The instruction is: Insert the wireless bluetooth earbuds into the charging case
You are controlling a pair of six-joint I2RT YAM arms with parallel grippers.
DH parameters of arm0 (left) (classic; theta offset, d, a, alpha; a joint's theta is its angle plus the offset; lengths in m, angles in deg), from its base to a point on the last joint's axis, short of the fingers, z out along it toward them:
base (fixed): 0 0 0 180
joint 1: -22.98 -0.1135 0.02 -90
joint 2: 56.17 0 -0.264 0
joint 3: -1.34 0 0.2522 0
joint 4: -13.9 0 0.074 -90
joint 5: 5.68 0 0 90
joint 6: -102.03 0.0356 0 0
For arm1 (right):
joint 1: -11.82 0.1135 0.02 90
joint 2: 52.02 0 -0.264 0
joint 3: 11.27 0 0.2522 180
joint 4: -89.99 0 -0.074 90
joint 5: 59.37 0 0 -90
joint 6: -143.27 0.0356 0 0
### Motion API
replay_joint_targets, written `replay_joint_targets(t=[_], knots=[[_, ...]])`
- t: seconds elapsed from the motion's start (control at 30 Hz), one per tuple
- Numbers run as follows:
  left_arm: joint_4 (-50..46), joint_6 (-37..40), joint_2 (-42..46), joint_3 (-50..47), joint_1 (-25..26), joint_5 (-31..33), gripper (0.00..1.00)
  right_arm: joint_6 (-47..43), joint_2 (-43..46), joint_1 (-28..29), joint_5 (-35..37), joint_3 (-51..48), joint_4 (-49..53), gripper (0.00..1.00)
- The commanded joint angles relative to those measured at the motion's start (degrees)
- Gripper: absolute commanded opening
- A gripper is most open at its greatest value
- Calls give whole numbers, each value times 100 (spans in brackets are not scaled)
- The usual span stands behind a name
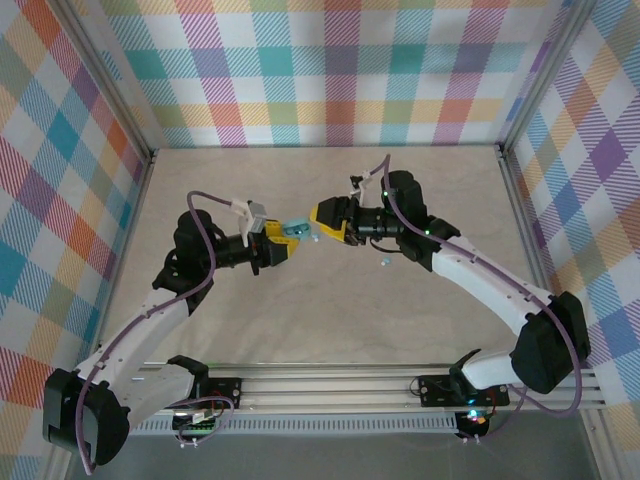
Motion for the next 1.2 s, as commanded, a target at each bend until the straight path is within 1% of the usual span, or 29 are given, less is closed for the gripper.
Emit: replay_joint_targets(t=[0.0,0.13,0.27,0.3,0.4,0.47,0.57,0.63,0.7,0.87,0.97,1.03,1.17], knots=[[404,-185,-106,239,120,-188,4,460,-201,172,-688,-51,-864,67],[396,-172,-19,149,120,-32,3,528,-114,119,-564,-141,-841,64],[250,-106,110,82,120,125,3,336,381,-5,-50,-458,-451,63],[208,-93,111,85,120,118,3,371,499,-50,64,-548,-446,63],[202,-83,94,91,120,78,3,714,729,-212,262,-876,-730,70],[219,-84,62,99,120,33,3,827,708,-232,200,-905,-902,71],[245,-77,28,123,120,-18,3,933,479,-224,-187,-702,-1003,73],[252,-89,15,151,120,-47,3,1071,355,-194,-350,-668,-1307,73],[263,-84,-11,169,120,-73,3,1165,254,-130,-439,-615,-1550,74],[381,-181,-64,205,120,-121,3,1154,-20,47,-688,-349,-1693,74],[404,-199,-132,231,135,-163,3,1357,-155,74,-717,-334,-2016,74],[442,-230,-160,231,137,-149,3,1484,-265,84,-780,-296,-2201,72],[501,-249,-159,246,137,-50,3,1571,-460,161,-1034,-160,-2330,57]])
